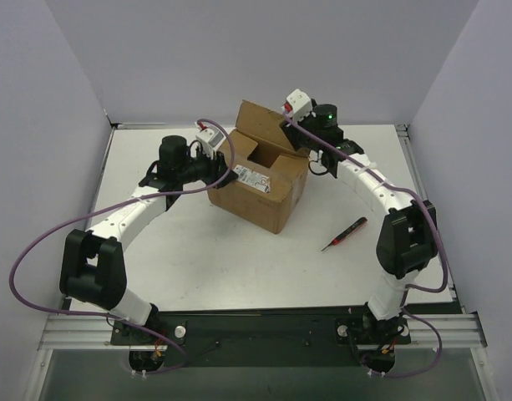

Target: Unpack the express box

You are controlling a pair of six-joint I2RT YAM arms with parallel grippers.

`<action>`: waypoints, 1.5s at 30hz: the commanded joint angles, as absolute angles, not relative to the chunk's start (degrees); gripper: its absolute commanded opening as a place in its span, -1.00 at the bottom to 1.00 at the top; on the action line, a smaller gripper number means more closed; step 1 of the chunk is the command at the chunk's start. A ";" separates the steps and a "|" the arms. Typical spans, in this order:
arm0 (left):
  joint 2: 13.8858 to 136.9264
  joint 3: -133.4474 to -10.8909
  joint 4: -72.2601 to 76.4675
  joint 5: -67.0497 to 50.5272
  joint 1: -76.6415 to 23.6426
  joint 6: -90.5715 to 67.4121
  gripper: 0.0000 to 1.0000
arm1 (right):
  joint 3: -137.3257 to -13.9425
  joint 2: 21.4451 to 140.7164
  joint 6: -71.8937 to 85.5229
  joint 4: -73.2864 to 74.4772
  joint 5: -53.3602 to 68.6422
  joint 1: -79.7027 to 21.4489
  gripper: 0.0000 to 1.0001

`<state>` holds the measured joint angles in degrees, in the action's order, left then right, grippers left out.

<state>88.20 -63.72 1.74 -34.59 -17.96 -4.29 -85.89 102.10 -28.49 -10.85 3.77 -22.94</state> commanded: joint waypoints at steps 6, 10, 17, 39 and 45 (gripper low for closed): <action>88.33 -62.23 -4.22 -34.37 -18.72 -0.53 -0.04 | -86.85 106.43 -9.76 -1.59 21.78 -15.38 0.00; 88.33 -64.24 -7.20 -33.58 -18.37 2.81 -0.07 | -80.43 106.44 -6.95 -0.26 24.96 -15.56 -0.03; 84.30 -66.36 -11.60 -32.52 -17.58 10.01 -0.09 | -66.29 100.56 2.80 2.72 29.79 -15.82 0.06; 73.74 -74.70 -27.32 -13.20 -18.37 10.20 0.38 | -69.60 79.36 -1.85 0.89 16.79 -17.04 0.14; 75.85 -74.27 -33.40 -5.82 -23.72 13.09 0.45 | -81.46 85.06 -2.21 -4.22 15.30 -25.82 0.15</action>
<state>74.39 -74.06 -27.35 -13.06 -20.29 11.27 -73.87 81.52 -1.58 0.80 16.91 -20.18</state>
